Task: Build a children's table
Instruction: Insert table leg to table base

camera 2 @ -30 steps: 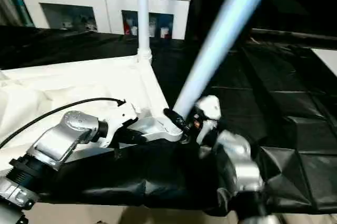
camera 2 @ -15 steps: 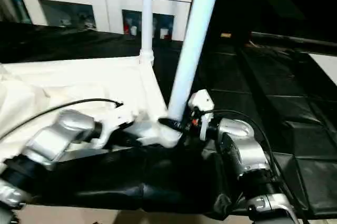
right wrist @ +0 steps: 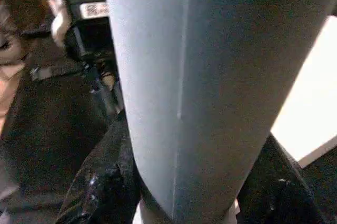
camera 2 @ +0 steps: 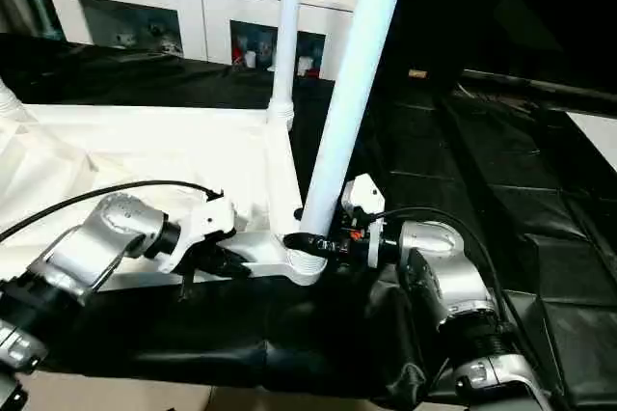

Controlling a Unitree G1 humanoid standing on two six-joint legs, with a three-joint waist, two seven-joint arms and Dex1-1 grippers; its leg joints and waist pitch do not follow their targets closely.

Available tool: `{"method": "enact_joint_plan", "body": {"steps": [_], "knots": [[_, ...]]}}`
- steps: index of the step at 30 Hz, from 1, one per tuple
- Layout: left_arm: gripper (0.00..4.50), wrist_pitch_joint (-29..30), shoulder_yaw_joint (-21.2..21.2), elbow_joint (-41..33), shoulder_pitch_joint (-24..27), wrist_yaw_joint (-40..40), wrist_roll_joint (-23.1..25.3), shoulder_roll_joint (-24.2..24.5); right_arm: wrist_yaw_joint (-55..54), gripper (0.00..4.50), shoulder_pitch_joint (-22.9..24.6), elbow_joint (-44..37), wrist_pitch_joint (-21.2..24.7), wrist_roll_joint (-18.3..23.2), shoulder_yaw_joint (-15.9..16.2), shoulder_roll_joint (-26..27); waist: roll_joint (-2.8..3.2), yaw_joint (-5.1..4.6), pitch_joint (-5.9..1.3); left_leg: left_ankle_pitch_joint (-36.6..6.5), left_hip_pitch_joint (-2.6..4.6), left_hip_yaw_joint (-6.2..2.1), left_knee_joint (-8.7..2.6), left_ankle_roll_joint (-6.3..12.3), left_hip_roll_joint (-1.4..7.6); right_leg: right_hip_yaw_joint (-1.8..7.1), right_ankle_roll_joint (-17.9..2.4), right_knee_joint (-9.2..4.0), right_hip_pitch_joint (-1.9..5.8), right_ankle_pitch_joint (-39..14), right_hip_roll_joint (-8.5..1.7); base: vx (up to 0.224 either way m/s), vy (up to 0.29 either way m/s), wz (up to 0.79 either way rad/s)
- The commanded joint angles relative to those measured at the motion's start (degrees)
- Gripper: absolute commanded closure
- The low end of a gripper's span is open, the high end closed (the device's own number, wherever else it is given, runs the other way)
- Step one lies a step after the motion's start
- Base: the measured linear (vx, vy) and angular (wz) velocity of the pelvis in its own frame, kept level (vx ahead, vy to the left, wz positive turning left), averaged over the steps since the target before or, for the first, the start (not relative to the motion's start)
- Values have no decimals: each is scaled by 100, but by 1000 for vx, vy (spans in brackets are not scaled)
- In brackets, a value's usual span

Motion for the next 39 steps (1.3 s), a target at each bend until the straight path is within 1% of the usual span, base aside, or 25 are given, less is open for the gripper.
{"method": "enact_joint_plan", "body": {"steps": [1, 9, 14, 16, 18, 19, 20, 21, 22, 23, 24, 25, 26, 27, 28, 29, 30, 31, 32, 33, 34, 35, 36, 37, 39], "knots": [[450, 61, 180, 176, -251, 437, 117, -181, -552, 264, 166, 819, 200, -441, 178, 125, 80, -40, -113, -2878, 64, -26, -486, -69, 6, 140, -606, -614, 55, -3518, -248, 0, 0, 0], [450, 541, 493, 1153, -755, 1568, 252, -875, -3248, 264, -678, 1994, 242, -377, -702, 746, 171, -255, -90, -3340, 22, -200, -579, -150, 5, -152, -453, -773, 199, -3575, -277, -45, 8, -6], [450, 535, 601, 1770, -1089, 2207, 330, -1275, -4746, 264, -1142, 2657, 155, -394, -983, 1041, 274, -379, 5, -4181, 162, -247, -674, -109, 80, -444, -385, -912, 248, -3377, -213, -20, 7, -2], [450, 501, 641, 1990, -1194, 2395, 344, -1424, -5155, 264, -1286, 2847, 117, -349, -1089, 1155, 351, -254, 74, -4818, -155, -180, -1120, -70, 306, -317, -550, -157, 566, -2359, -102, -67, -10, -3], [450, 468, 700, 2219, -1307, 2641, 360, -1611, -5607, 264, -1452, 3049, 67, -319, -1192, 1286, 348, -2, 123, -5064, -287, 33, -1370, -23, 404, -130, -589, 455, 589, -1691, -29, -76, -81, 17], [450, 444, 730, 2381, -1386, 2821, 381, -1750, -5926, 264, -1572, 3191, 22, -320, -1248, 1385, -172, -59, 174, -3730, 630, 306, -146, 2, -159, -126, 26, -933, -477, -4856, 4, 0, -149, 30], [450, 457, 778, 2472, -1438, 2974, 361, -1889, -6166, 264, -1668, 3288, -11, -359, -1244, 1470, -172, -57, 372, -2677, 1249, 251, 850, -62, -454, -365, 130, -1756, -1193, -6910, -277, 17, -93, -7], [450, 467, 822, 2556, -1483, 3081, 351, -1990, -6334, 264, -1744, 3383, -52, -415, -1246, 1530, -113, -133, 176, -1841, 514, 62, 644, 204, -308, -67, 268, -1399, -258, -7182, -774, 17, -93, -7], [450, 467, 822, 2556, -1483, 3081, 351, -1990, -6334, 264, -1744, 3383, -52, -415, -1246, 1530, 152, -63, 20, -2217, 285, -107, 5, 205, -4, -368, 294, -997, 445, -5352, -830, 74, 73, -45], [450, 474, 848, 2606, -1509, 3134, 343, -2045, -6420, 264, -1787, 3439, -78, -453, -1248, 1563, 138, -101, 68, -2763, 286, -177, -187, 213, 131, -485, 386, -849, 360, -4453, -619, 64, 58, -23], [450, 473, 878, 2663, -1530, 3196, 326, -2099, -6495, 264, -1835, 3506, -86, -460, -1257, 1605, 237, -97, -44, -3154, 276, -291, -393, 256, 317, -448, 183, -482, 540, -3090, -509, 64, 58, -23], [450, 457, 885, 2702, -1537, 3226, 325, -2119, -6502, 264, -1863, 3540, -95, -460, -1255, 1636, 232, -31, 88, -4016, 359, -167, -819, 551, 574, -166, -632, 67, 326, -247, -397, -15, -50, 12], [450, 457, 885, 2702, -1537, 3226, 325, -2119, -6502, 264, -1863, 3540, -95, -460, -1255, 1636, 136, -39, 156, -4049, 434, -68, -795, 542, 395, -158, -628, -166, 251, -833, -342, 0, 0, 0], [450, 420, 894, 2783, -1561, 3264, 327, -2143, -6528, 264, -1902, 3598, -114, -458, -1252, 1664, 13, 43, 275, -3480, 1029, 215, -119, 307, -214, -440, -17, -1165, -397, -3936, -212, 74, -65, 37], [450, 412, 896, 2795, -1563, 3269, 326, -2144, -6531, 264, -1907, 3605, -119, -465, -1244, 1666, -34, -66, 311, -3021, 1205, 221, 208, 285, -409, -642, 229, -1424, -588, -5076, -228, 72, -57, 13], [450, 367, 907, 2858, -1572, 3295, 328, -2142, -6542, 264, -1929, 3640, -149, -501, -1208, 1673, 15, -238, 186, -2843, 768, 62, 131, 397, -240, -1047, 849, -1456, -59, -5333, -305, 108, 11, -3], [450, 349, 908, 2879, -1575, 3304, 332, -2138, -6544, 264, -1936, 3651, -160, -510, -1198, 1674, 306, -206, 83, -3203, 716, -23, -58, 395, -24, -1139, 852, -1301, 199, -4564, -332, 31, 46, -27], [450, 295, 943, 2974, -1609, 3322, 339, -2136, -6575, 264, -1961, 3697, -188, -549, -1193, 1679, 416, 30, 10, -4232, -140, -295, -669, 410, 448, -449, -29, 346, 874, -1132, -431, 59, 87, -25], [450, 256, 968, 3041, -1634, 3333, 345, -2136, -6596, 264, -1977, 3730, -208, -573, -1193, 1682, 327, 62, 132, -4776, 255, -137, -1026, 584, 561, -188, -319, 412, 430, -438, -286, 107, -62, 25], [450, 255, 969, 3043, -1634, 3333, 345, -2136, -6596, 264, -1978, 3731, -209, -574, -1193, 1682, -28, 106, 206, -4234, 735, 87, -502, 350, 66, 75, -232, -317, -64, -2659, -274, 107, -62, 25], [450, 167, 1031, 3182, -1686, 3373, 388, -2145, -6651, 265, -2030, 3831, -268, -585, -1231, 1708, -90, 150, 140, -3450, 761, 83, -284, 260, -182, 66, -54, -633, -155, -4024, -416, 146, -114, 37], [450, 159, 1036, 3193, -1690, 3376, 392, -2146, -6655, 265, -2035, 3839, -274, -586, -1235, 1710, -75, 168, 150, -2390, 583, 17, -210, 257, -213, 242, 151, -804, -106, -5465, -584, 134, -56, -7], [450, 142, 1049, 3213, -1696, 3383, 405, -2147, -6652, 265, -2050, 3862, -287, -582, -1244, 1720, -101, 167, 70, -1945, 426, -60, -300, 253, -191, 260, 190, -743, 76, -5400, -601, 134, -56, -7], [450, 123, 1070, 3236, -1703, 3369, 404, -2151, -6645, 265, -2074, 3890, -325, -622, -1224, 1728, -71, 206, -132, -704, 230, -160, -477, 113, -96, 269, -2, -429, 277, -3246, -469, 100, -44, -8], [450, 117, 1080, 3244, -1705, 3358, 398, -2154, -6638, 265, -2086, 3902, -345, -650, -1208, 1731, -57, 155, -136, 273, 263, -54, -389, 384, -148, 218, -787, -205, 189, -342, -245, 0, 0, 0]]}}
